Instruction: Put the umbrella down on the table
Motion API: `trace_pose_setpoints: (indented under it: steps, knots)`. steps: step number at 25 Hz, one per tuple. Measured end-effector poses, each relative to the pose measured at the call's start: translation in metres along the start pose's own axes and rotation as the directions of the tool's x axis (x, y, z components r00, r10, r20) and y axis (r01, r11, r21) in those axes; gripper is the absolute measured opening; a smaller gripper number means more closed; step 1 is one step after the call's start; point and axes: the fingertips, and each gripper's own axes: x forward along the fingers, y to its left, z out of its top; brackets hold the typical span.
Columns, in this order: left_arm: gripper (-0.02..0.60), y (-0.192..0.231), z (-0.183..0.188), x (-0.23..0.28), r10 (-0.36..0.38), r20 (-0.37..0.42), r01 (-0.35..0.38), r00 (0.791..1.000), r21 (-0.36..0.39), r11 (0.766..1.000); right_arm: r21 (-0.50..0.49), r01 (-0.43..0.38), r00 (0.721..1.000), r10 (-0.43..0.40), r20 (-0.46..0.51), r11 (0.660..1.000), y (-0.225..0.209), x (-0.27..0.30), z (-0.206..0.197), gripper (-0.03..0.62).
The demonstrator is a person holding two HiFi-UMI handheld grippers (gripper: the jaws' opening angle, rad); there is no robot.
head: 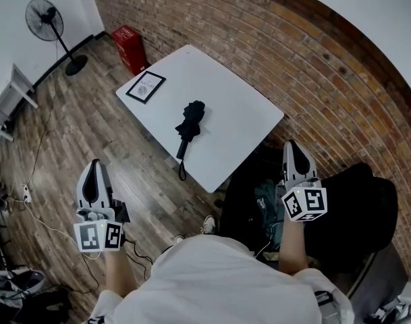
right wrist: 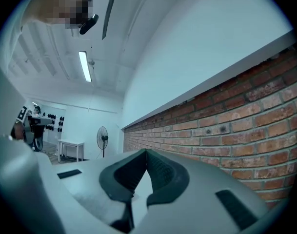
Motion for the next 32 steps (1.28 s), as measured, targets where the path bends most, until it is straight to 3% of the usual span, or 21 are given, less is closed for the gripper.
trace_pose_setpoints:
  steps: [8, 14, 32]
  knots:
    - [0.029, -0.005, -0.031, -0.037, 0.008, -0.065, -0.007, 0.998, 0.02, 1.0, -0.022, 0.002, 0.999, -0.002, -0.038, 1.0, 0.005, -0.023, -0.008, 0.018]
    - [0.029, -0.011, -0.03, -0.029, -0.03, -0.055, 0.032, 0.998, 0.038, 0.999, -0.028, -0.061, 0.998, 0.061, -0.017, 0.998, 0.03, -0.021, -0.004, 0.018]
    - [0.029, -0.01, -0.044, -0.036, -0.09, -0.119, 0.096, 0.989, 0.046, 0.994, -0.13, -0.108, 0.994, 0.103, -0.046, 0.986, 0.096, -0.035, 0.001, 0.018]
